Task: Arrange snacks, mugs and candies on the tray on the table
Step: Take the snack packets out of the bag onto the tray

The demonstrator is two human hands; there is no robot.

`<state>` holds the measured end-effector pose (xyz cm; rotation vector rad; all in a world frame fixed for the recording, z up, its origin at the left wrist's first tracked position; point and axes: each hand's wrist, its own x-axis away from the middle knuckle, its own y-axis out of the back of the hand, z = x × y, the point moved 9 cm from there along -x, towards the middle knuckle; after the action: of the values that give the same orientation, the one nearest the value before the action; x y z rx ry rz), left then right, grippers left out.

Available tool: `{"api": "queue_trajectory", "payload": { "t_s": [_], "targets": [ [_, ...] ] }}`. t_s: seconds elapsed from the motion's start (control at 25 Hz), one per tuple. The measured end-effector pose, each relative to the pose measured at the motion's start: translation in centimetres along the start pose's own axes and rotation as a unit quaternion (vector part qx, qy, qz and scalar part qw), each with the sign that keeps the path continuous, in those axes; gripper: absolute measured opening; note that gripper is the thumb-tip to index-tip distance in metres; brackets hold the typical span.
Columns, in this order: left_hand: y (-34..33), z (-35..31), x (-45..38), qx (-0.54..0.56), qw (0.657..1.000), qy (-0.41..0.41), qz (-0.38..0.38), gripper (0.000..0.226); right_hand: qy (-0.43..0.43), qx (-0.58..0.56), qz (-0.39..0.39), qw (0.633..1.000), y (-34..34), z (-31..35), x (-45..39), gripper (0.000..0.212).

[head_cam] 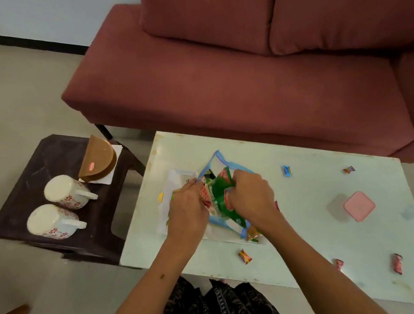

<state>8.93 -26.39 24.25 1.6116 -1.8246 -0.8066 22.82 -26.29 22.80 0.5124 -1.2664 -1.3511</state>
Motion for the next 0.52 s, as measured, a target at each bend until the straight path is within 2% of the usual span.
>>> {"api": "queue_trajectory", "payload": {
  "t_s": [0.16,0.32,0.4,0.52],
  "targets": [
    [-0.8,-0.4,-0.7,-0.013,1.000,0.019,0.000,0.031,0.021,-0.057,-0.182,0.981,10.8,-1.8,2.6,0.013],
    [-0.7,0.2,-0.7,-0.005,0.999,0.044,-0.013,0.031,0.045,-0.171,-0.314,0.933,17.1,-5.9,4.1,0.010],
    [-0.4,0.9,-0.8,-0.010,0.998,0.061,-0.020,0.028,0.029,-0.218,-0.327,0.919,17.2,-8.6,3.0,0.020],
    [0.0,1.7,-0.9,-0.008,0.996,0.084,-0.025,0.027,-0.002,-0.214,-0.258,0.942,13.0,-12.3,-1.7,0.022]
  ]
}}
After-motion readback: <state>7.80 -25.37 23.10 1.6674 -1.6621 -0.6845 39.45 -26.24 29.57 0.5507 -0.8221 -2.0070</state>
